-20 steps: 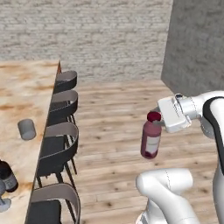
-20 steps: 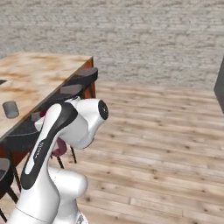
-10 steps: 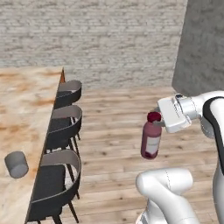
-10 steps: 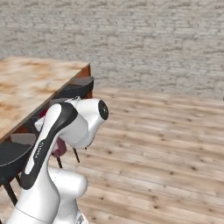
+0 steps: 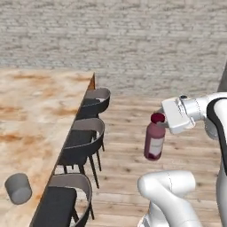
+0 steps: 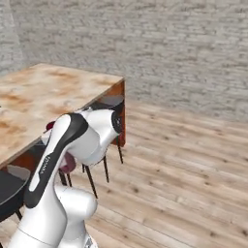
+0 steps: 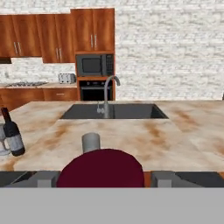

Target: There is a wine glass and glass cup on the dining counter. Place the wine bottle next to the wine glass and the juice bottle next to the glass cup.

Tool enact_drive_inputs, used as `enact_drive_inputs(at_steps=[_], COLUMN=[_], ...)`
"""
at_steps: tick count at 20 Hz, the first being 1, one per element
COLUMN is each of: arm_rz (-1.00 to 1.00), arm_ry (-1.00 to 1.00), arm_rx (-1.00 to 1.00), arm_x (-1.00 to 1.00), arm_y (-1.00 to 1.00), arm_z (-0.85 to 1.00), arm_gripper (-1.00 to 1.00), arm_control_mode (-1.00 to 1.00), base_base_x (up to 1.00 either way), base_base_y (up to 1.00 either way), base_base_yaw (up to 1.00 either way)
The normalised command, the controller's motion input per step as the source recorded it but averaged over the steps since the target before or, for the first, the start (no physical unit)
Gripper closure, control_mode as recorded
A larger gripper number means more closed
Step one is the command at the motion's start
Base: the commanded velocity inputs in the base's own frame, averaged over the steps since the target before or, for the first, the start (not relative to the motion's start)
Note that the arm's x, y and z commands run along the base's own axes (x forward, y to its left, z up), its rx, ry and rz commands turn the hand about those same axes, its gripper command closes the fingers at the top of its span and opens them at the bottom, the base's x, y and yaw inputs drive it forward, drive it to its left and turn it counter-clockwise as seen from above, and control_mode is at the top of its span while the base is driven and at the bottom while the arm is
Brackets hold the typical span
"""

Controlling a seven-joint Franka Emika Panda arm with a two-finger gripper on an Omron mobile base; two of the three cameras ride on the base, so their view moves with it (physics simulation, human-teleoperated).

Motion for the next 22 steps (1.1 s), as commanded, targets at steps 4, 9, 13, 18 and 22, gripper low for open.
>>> enact_drive_inputs(at_steps=[4,9,13,18,22], arm_rz=[0.0,0.0,0.0,0.0,0.0], arm_ry=[0.0,0.0,0.0,0.0,0.0], arm_rx=[0.0,0.0,0.0,0.0,0.0], arm_x=[0.0,0.0,0.0,0.0,0.0], arm_y=[0.0,0.0,0.0,0.0,0.0], arm_z=[0.0,0.0,0.0,0.0,0.0], arm_gripper=[1.0,1.0,1.0,1.0,1.0], arm_control_mode=[1.0,1.0,1.0,1.0,1.0], base_base_x=[0.31,0.05,0.08,0.13,0.03], base_base_y=[-0.08,-0.07,-0.08,-0.17,-0.48], base_base_yaw=[0.82,0.97,0.96,0.8,0.39])
